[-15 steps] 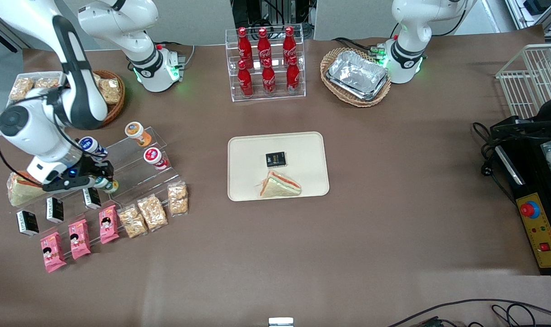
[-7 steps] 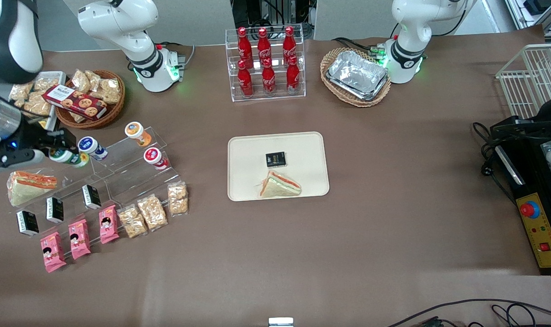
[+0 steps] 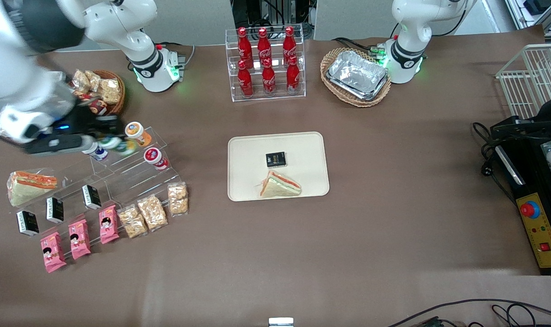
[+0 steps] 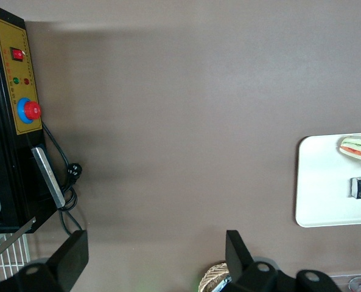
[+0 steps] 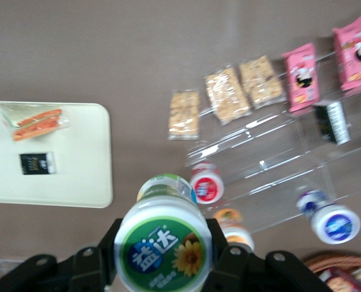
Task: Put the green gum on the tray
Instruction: 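Lift the gum bottle up out of the rack with the right gripper, then carry the gum bottle over the cream tray beside the black pack, then lower the gum bottle onto the tray and open the right gripper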
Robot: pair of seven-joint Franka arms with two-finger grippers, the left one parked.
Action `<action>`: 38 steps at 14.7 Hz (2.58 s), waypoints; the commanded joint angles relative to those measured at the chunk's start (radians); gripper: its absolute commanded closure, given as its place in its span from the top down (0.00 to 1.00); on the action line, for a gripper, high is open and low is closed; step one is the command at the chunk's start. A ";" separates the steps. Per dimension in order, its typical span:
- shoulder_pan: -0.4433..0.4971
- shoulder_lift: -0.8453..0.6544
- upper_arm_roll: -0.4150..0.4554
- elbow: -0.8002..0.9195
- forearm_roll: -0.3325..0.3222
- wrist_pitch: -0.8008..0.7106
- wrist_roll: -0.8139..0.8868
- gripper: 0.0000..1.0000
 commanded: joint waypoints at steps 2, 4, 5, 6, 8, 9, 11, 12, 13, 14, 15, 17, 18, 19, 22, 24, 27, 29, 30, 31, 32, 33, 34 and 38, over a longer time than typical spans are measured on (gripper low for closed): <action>0.185 0.108 -0.014 0.052 0.014 0.085 0.259 0.00; 0.230 0.167 -0.014 0.023 0.014 0.164 0.321 0.00; 0.251 0.184 -0.014 -0.011 0.014 0.216 0.344 0.00; 0.273 0.193 -0.014 -0.054 0.014 0.280 0.359 0.00; 0.299 0.210 -0.014 -0.147 0.013 0.404 0.367 0.00; 0.309 0.210 -0.014 -0.198 0.013 0.457 0.370 0.00; 0.345 0.208 -0.014 -0.293 0.013 0.543 0.388 0.00; 0.362 0.208 -0.014 -0.336 0.013 0.581 0.410 0.00; 0.389 0.210 -0.014 -0.386 0.014 0.635 0.436 0.00; 0.424 0.214 -0.014 -0.434 0.014 0.702 0.469 0.00; 0.455 0.230 -0.014 -0.466 0.013 0.754 0.508 0.00; 0.498 0.282 -0.014 -0.477 0.014 0.792 0.532 0.00; 0.512 0.303 -0.013 -0.477 0.014 0.810 0.534 0.00; 0.520 0.323 -0.013 -0.479 0.014 0.831 0.540 0.00; 0.547 0.371 -0.013 -0.477 0.016 0.880 0.574 0.00; 0.547 0.389 -0.013 -0.476 0.019 0.907 0.577 0.00; 0.546 0.420 -0.013 -0.476 0.060 0.948 0.577 0.71; 0.547 0.429 -0.013 -0.474 0.074 0.962 0.577 0.93; 0.547 0.431 -0.013 -0.474 0.074 0.962 0.577 1.00; 0.547 0.434 -0.013 -0.474 0.074 0.962 0.577 1.00; 0.547 0.434 -0.013 -0.474 0.074 0.962 0.577 1.00; 0.547 0.432 -0.013 -0.474 0.074 0.962 0.577 1.00; 0.549 0.431 -0.013 -0.474 0.074 0.960 0.577 1.00; 0.537 0.330 -0.023 -0.467 0.073 0.908 0.568 1.00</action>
